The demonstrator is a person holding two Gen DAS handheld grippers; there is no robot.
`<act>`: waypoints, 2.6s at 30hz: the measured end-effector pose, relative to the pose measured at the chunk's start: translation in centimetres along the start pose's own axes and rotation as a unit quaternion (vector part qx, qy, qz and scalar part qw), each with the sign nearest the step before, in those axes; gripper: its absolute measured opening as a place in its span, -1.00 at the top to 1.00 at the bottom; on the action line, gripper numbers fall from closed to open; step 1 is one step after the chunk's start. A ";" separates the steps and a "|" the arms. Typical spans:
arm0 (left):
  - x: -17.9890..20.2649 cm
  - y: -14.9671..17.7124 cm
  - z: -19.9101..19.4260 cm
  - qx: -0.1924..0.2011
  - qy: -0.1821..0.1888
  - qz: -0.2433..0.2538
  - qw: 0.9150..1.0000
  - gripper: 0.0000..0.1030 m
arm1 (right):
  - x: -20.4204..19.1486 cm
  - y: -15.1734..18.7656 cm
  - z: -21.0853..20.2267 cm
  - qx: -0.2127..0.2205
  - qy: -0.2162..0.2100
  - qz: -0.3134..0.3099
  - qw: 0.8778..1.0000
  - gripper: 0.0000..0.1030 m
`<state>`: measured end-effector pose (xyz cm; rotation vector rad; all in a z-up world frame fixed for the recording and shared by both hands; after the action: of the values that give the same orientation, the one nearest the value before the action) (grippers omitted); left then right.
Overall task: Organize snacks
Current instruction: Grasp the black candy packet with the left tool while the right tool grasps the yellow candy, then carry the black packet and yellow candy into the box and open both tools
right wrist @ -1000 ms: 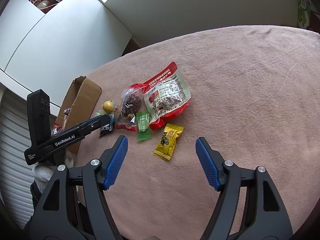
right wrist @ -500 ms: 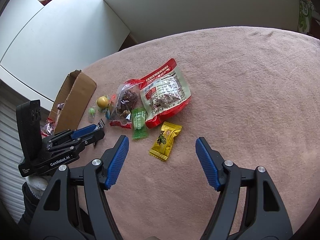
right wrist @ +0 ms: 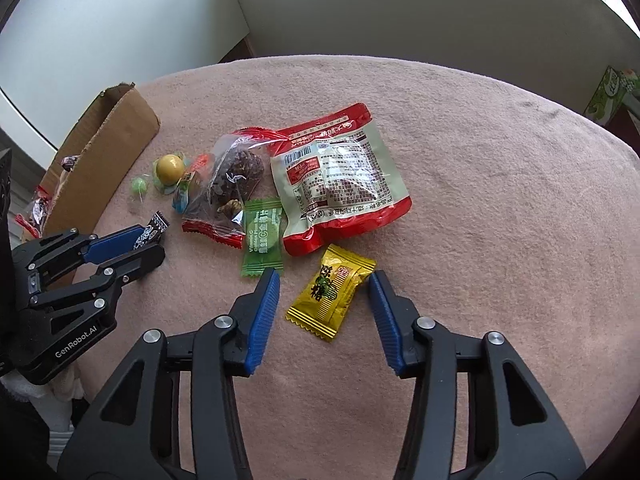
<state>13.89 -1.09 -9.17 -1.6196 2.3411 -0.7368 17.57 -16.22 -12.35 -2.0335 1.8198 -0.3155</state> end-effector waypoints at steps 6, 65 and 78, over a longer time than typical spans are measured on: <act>-0.3 0.5 -0.4 0.005 0.006 -0.012 1.000 0.56 | -0.3 0.6 -0.3 0.001 0.021 -0.027 0.999 0.51; -14.5 4.9 -13.0 0.115 -0.050 -0.142 0.982 0.56 | -21.6 -9.3 -6.9 0.088 -0.142 -0.120 0.979 0.83; -15.9 5.0 -13.5 0.132 -0.058 -0.167 0.975 0.33 | -21.5 -9.9 -7.4 0.111 -0.154 -0.112 0.975 -0.46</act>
<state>10.00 18.69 -1.97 -1.8944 1.8202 -0.9431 20.54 4.77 0.53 -2.0010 1.3153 -0.2389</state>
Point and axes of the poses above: each gripper's, at about its wrist camera, not at the fingertips, and z roughly the way its jaws point, x to its right, y to its underside, the point moved 3 cm from there along z, roughly the way its jaws point, and after that the axes turned 4 degrees about y, right-handed, at the moved point
